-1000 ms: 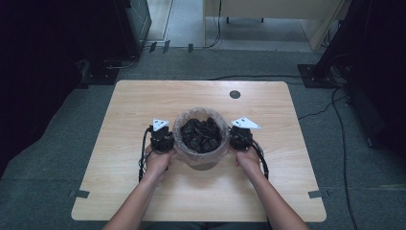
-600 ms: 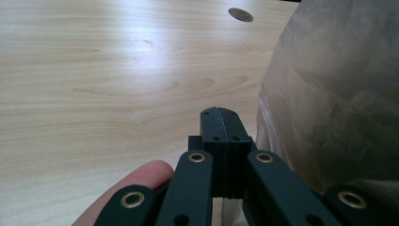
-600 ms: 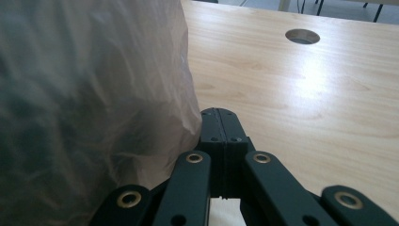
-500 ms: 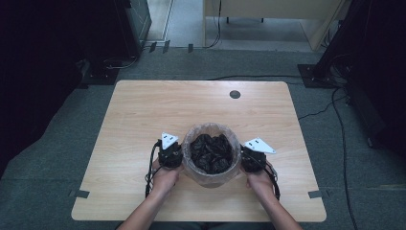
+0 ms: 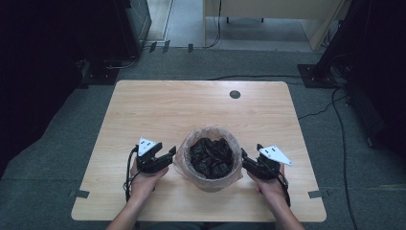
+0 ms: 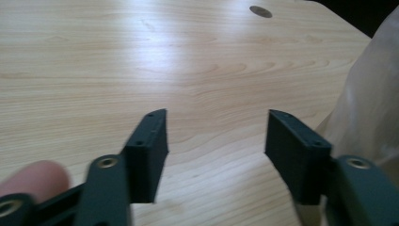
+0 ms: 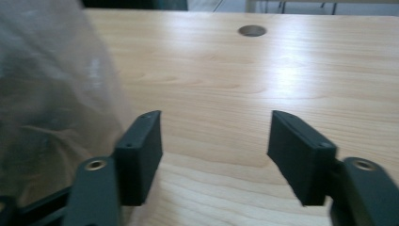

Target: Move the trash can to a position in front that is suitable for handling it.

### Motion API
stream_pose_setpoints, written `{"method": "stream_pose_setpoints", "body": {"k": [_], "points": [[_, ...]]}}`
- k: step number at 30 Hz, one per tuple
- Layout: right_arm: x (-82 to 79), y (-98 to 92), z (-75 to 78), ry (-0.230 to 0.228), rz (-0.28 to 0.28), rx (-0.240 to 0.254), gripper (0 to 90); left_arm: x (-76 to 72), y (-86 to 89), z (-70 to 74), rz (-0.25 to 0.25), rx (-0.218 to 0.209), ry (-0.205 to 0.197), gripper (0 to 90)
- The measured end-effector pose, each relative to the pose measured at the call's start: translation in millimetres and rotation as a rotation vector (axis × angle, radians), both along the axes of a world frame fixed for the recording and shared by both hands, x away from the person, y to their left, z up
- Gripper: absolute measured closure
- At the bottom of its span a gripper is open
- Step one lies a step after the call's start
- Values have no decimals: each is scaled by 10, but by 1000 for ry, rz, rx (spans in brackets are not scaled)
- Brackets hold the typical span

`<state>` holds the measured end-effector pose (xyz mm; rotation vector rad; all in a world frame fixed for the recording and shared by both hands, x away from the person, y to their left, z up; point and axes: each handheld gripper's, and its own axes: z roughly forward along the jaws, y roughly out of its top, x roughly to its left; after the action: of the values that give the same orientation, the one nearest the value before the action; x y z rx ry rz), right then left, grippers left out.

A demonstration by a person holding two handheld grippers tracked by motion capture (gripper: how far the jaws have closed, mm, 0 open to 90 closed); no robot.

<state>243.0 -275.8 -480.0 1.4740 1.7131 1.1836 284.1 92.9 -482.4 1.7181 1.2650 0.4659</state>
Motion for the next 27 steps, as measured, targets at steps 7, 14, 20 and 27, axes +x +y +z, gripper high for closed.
{"method": "stream_pose_setpoints", "body": {"k": [7,14,20,27], "points": [[-49,-213,-97,72,-64,-25,163,-61,306,-126,14,60,31,271],[-143,-487,-227,118,-89,-36,139,-125,620,-232,45,107,73,202],[-213,-694,-289,157,-112,-41,108,-169,851,-276,89,139,91,196],[-298,-876,-384,202,-123,-104,67,-237,1061,-351,107,173,130,183]]}}
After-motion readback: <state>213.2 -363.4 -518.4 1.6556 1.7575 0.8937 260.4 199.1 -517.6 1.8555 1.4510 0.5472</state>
